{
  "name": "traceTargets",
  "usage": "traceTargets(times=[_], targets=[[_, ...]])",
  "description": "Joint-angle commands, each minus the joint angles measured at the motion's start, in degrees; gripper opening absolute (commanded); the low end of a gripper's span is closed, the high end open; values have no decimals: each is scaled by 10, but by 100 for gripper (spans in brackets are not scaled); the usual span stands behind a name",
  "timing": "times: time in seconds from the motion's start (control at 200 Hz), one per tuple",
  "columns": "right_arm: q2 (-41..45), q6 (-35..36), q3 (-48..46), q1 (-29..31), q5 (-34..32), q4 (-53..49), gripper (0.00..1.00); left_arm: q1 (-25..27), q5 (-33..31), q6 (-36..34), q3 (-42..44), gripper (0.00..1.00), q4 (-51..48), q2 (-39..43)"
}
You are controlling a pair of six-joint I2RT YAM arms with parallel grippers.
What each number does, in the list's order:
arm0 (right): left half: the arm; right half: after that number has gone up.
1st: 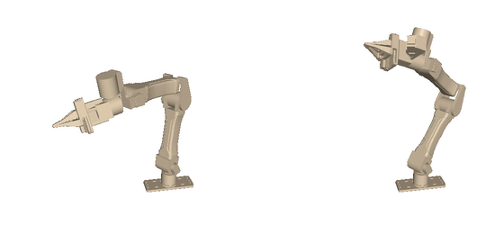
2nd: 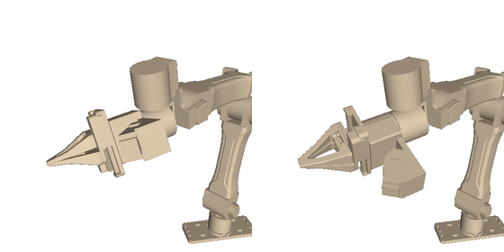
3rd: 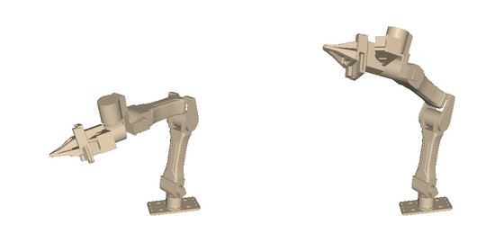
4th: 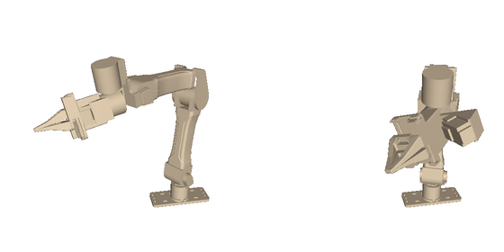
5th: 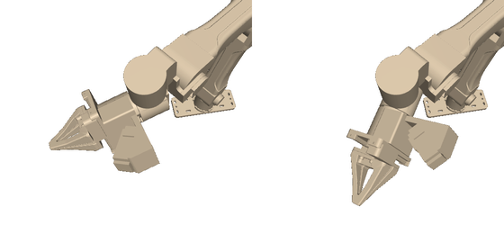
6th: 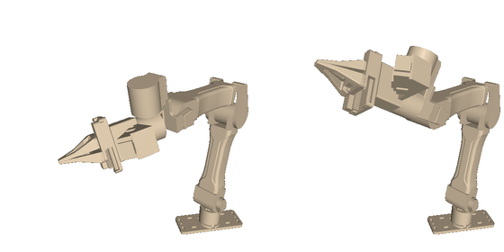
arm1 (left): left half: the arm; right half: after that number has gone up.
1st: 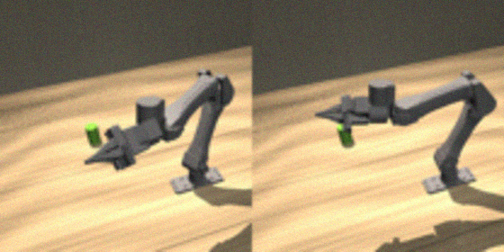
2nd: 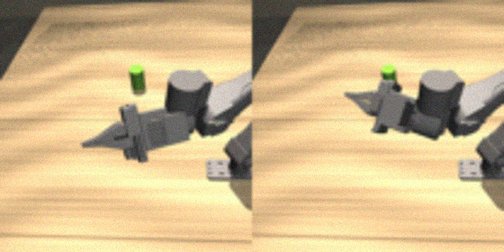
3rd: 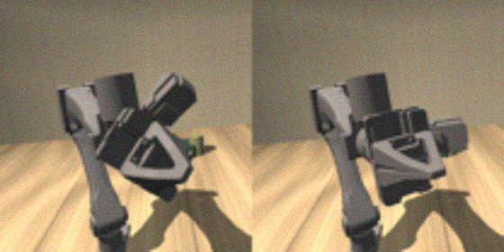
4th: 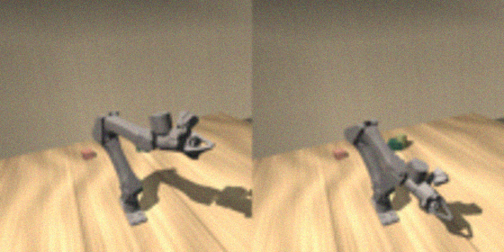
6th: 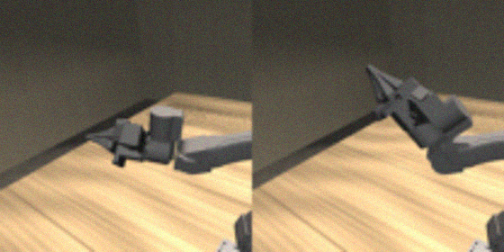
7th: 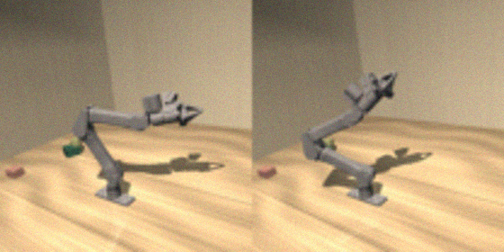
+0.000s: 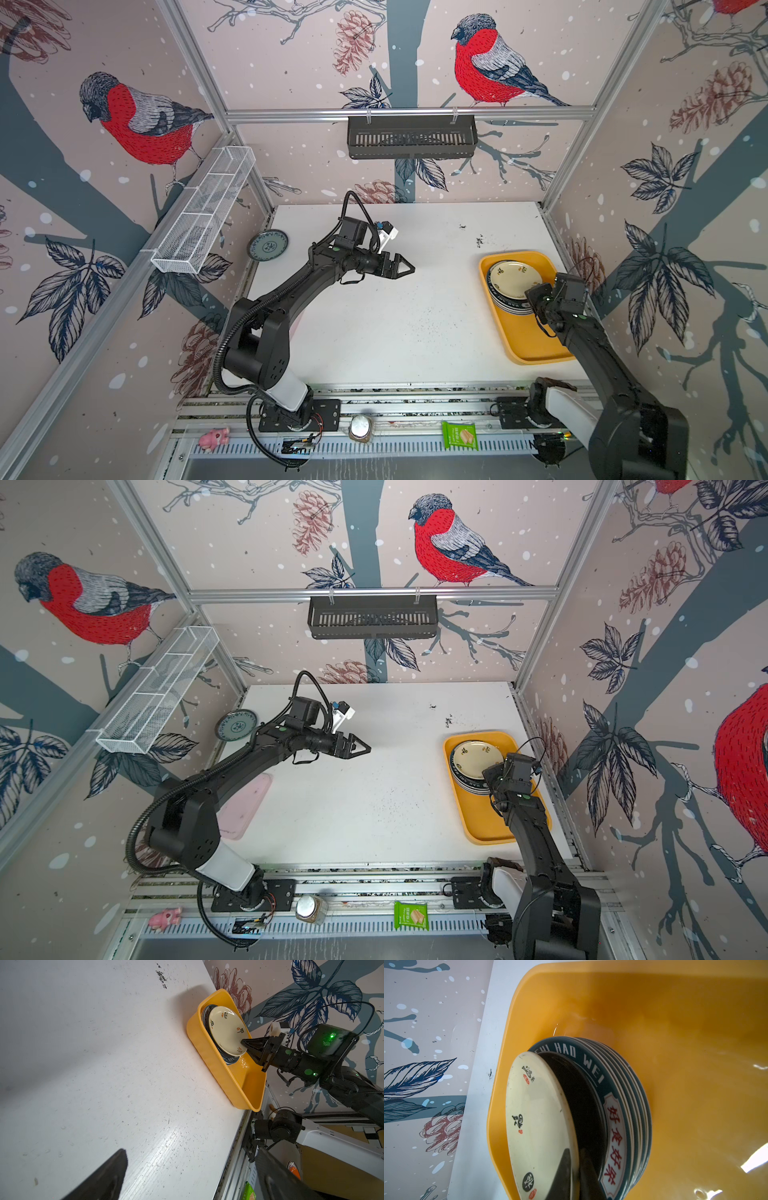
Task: Place the plates into the plastic bin on the countertop
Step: 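Lower the cream plate onto the plate stack with the right gripper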
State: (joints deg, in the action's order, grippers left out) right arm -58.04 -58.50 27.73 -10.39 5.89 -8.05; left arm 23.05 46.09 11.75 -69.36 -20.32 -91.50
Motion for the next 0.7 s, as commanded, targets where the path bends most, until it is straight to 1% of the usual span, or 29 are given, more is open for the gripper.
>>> traceTargets(times=[0.0,0.11,0.165,0.305,0.51,0.695], targets=[[-1,9,0,1,-2,10,14,0,-2,-9,-2,96,-3,1],[1,9,0,1,-6,7,18,0,-2,-9,-2,96,-3,0],[2,10,1,1,-8,5,22,0,-3,-8,-2,96,-3,-1],[1,12,4,1,-9,2,23,0,-3,-8,-2,96,-3,-2],[2,13,6,1,-10,0,28,0,-5,-8,-2,96,-2,-3],[-2,16,10,0,-14,-8,43,0,-5,-7,-1,96,-1,-5]])
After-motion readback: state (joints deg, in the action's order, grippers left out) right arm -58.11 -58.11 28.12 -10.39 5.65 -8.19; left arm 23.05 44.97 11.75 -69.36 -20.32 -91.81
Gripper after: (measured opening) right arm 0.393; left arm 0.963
